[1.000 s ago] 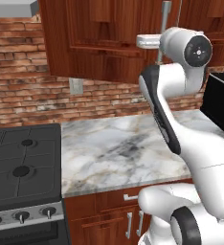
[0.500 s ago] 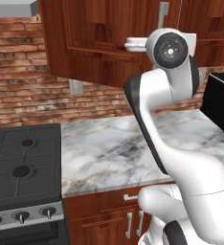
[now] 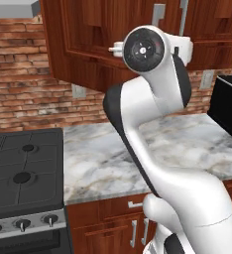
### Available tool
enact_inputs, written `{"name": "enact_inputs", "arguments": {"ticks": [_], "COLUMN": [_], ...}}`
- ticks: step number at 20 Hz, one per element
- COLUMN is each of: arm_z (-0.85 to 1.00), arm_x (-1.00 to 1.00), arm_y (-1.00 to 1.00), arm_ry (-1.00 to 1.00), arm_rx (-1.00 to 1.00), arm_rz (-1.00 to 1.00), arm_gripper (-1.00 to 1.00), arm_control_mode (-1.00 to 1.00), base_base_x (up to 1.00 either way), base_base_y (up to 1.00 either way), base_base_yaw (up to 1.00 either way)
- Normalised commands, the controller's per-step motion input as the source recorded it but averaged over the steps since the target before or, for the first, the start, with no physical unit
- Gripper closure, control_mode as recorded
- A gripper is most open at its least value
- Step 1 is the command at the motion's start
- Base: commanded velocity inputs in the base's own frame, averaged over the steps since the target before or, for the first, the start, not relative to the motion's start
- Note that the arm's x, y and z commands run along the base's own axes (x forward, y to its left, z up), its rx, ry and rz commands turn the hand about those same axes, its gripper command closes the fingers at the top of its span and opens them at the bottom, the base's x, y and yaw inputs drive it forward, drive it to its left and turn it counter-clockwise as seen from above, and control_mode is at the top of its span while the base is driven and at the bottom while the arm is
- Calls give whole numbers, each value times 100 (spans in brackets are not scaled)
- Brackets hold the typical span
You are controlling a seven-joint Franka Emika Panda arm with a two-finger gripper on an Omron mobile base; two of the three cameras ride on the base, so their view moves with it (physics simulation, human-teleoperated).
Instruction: Get the candle and the beer from the cabinet and move them to the dining counter.
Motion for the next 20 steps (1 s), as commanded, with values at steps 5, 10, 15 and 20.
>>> {"name": "enact_inputs", "arguments": {"ticks": [5, 10, 15, 20], "arm_z": [-5, -11, -9, -2], "arm_x": [-22, -3, -43, -63], "arm_y": [35, 2, -23, -16], "arm_ry": [0, 0, 0, 0], "arm_rx": [0, 0, 0, 2], "arm_rz": [-6, -2, 0, -2], "arm_gripper": [-100, -100, -100, -100], "arm_control_mode": [-100, -100, -100, -100], "base_base_x": [0, 0, 0, 0], "base_base_y": [0, 0, 0, 0], "base_base_yaw": [0, 0, 0, 0]}}
